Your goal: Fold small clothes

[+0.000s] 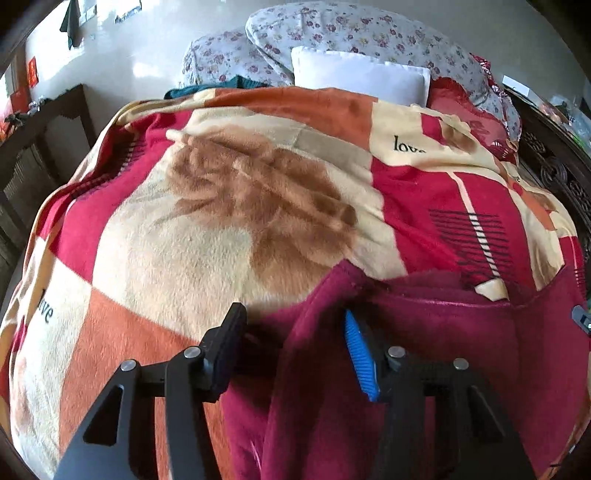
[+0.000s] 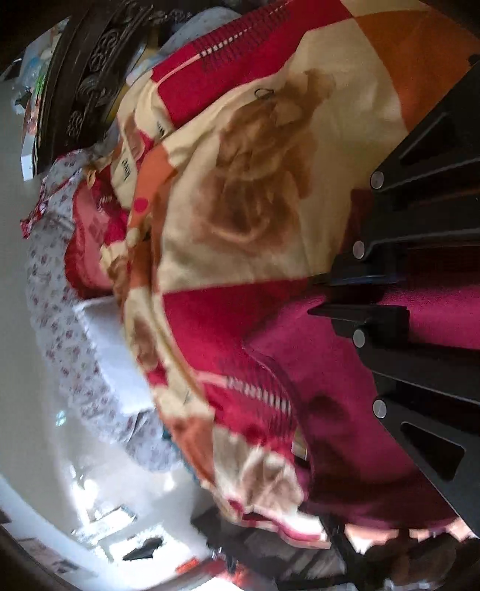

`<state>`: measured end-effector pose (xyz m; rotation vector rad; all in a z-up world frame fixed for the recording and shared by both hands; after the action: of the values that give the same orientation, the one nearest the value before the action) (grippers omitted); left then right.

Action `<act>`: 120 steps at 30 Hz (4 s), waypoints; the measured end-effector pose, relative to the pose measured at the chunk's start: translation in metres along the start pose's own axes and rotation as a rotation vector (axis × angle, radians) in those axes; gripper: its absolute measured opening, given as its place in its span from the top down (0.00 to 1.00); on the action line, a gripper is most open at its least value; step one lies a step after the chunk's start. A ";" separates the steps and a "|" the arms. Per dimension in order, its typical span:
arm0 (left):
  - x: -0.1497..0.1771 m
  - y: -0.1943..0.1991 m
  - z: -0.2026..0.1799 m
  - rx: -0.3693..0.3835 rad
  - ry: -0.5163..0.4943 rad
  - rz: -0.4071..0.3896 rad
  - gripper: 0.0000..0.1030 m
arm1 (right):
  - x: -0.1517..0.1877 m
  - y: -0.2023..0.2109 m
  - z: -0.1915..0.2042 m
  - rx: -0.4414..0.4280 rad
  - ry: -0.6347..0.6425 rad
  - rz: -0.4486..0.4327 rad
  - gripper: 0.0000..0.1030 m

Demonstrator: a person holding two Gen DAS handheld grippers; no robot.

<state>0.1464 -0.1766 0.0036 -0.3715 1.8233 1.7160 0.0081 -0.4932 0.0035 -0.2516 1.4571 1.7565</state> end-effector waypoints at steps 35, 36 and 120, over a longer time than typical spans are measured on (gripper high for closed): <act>0.163 0.074 0.040 0.161 0.036 0.083 0.43 | 0.124 0.092 -0.001 -0.010 0.092 0.064 0.93; 0.164 0.075 0.040 0.160 0.038 0.082 0.43 | 0.122 0.097 -0.001 -0.021 0.069 0.056 0.92; 0.119 0.043 0.030 0.346 0.113 -0.036 0.12 | 0.054 0.016 0.301 -0.283 0.436 0.136 0.86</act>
<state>0.0356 -0.1185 -0.0313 -0.3578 2.1351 1.3437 0.0634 -0.2006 0.0759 -0.7367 1.5441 2.1123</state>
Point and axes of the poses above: each gripper's, at about its wrist camera, not at the fingertips, and y roughly against the way its jaws point, z to its left, x to its underside, the point moved 8 cm from there along -y, roughly the way its jaws point, and after that the axes turned 4 degrees about -x, right-handed, at the moved point
